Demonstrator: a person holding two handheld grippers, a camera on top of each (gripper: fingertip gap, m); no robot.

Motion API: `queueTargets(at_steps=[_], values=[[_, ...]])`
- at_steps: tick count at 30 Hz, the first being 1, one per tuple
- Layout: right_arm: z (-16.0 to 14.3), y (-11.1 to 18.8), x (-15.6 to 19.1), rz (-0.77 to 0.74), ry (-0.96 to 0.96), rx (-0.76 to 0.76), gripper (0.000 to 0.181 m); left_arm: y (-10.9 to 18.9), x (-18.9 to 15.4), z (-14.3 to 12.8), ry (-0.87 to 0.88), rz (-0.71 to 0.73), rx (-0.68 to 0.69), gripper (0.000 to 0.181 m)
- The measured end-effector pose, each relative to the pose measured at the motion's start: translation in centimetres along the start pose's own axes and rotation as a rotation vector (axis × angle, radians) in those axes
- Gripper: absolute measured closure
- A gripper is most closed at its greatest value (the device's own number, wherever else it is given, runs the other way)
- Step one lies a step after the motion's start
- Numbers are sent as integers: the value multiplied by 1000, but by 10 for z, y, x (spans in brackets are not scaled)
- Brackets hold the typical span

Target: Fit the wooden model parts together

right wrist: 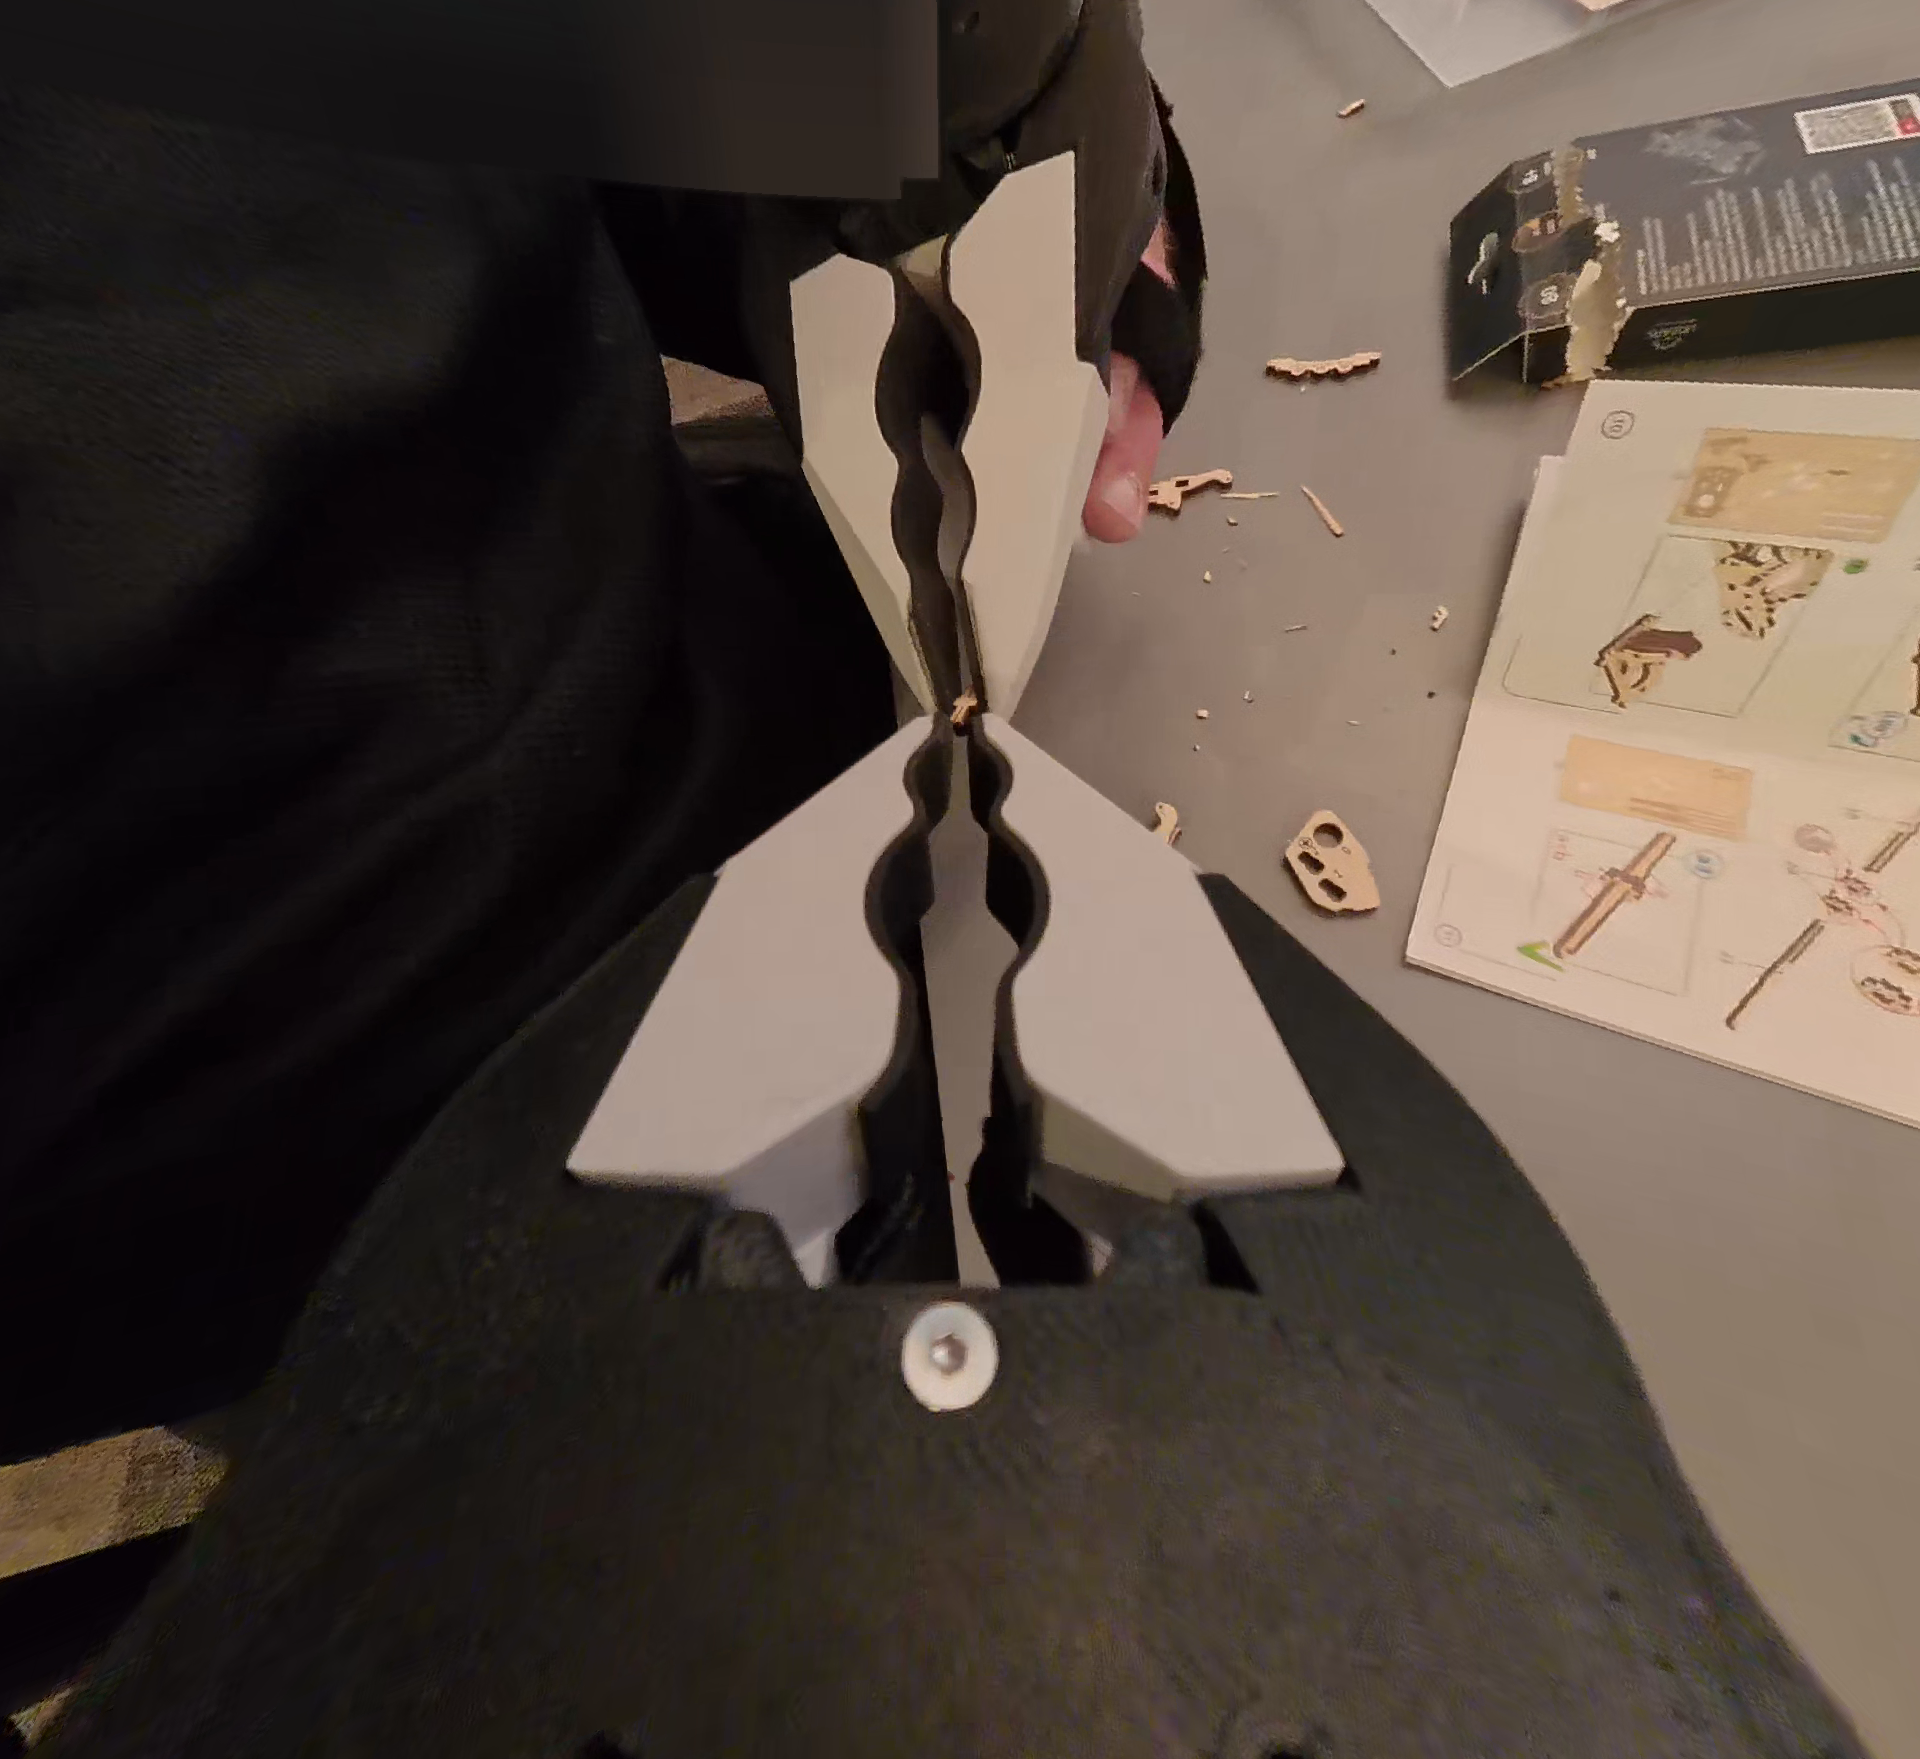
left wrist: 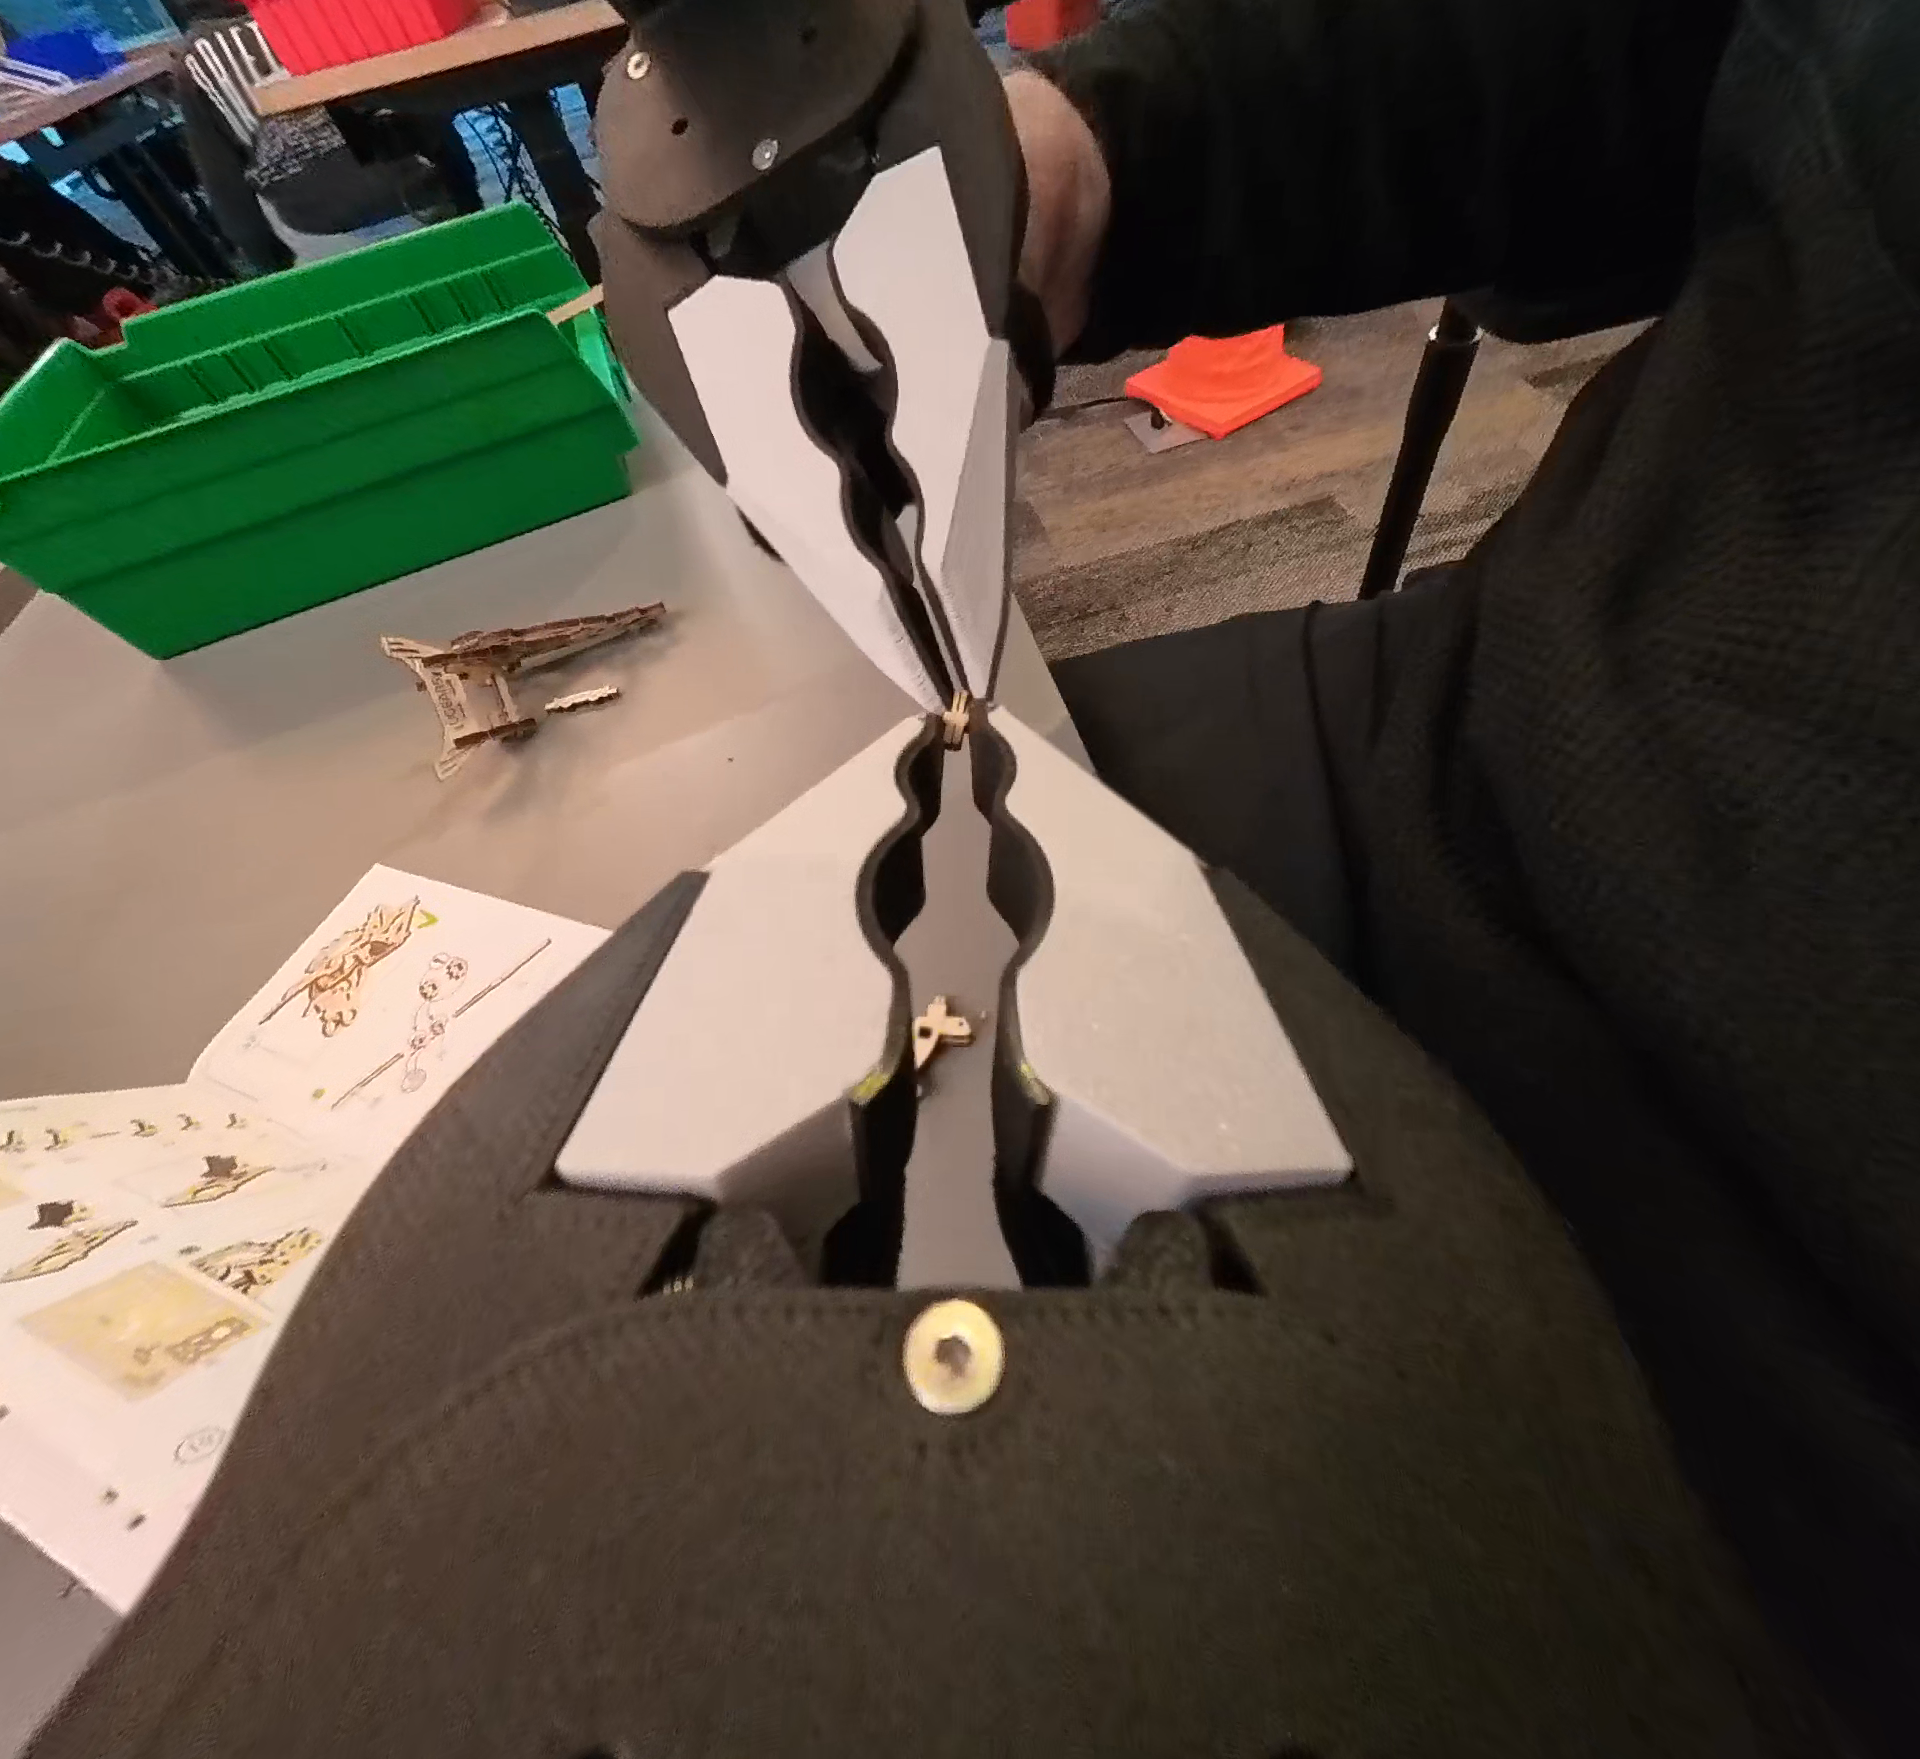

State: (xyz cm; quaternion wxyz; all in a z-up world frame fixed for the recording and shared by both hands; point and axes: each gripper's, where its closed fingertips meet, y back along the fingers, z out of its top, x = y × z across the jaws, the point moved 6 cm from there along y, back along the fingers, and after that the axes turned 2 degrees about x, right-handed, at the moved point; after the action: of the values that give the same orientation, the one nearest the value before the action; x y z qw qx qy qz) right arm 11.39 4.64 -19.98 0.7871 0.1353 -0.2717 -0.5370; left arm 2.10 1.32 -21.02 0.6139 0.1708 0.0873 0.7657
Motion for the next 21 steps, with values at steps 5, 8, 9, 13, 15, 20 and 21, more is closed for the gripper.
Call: queueTargets(at_steps=[5, 8, 9, 13, 15, 20, 21], values=[[0, 1, -1, -58, -4, -11, 181, 0, 4, -2, 39, 8, 1, 179], [-2, -1, -2, -94, -3, 9, 181, -2, 4, -6, 66, 14, 8, 178], [-3, -2, -2, -100, -9, 11, 181, -2, 4, -7, 73, 17, 6, 178], [-3, -1, -4, -124, -17, 19, 181, -1, 4, -11, 101, 17, 13, 172], [-5, -1, -6, -143, -21, 33, 181, 0, 5, -14, 118, 29, 26, 170], [-11, 1, -12, -187, -36, 49, 181, 3, 8, -32, 190, 62, 81, 158], [-13, 2, -13, -193, -44, 49, 181, 4, 9, -36, 204, 74, 98, 156]])
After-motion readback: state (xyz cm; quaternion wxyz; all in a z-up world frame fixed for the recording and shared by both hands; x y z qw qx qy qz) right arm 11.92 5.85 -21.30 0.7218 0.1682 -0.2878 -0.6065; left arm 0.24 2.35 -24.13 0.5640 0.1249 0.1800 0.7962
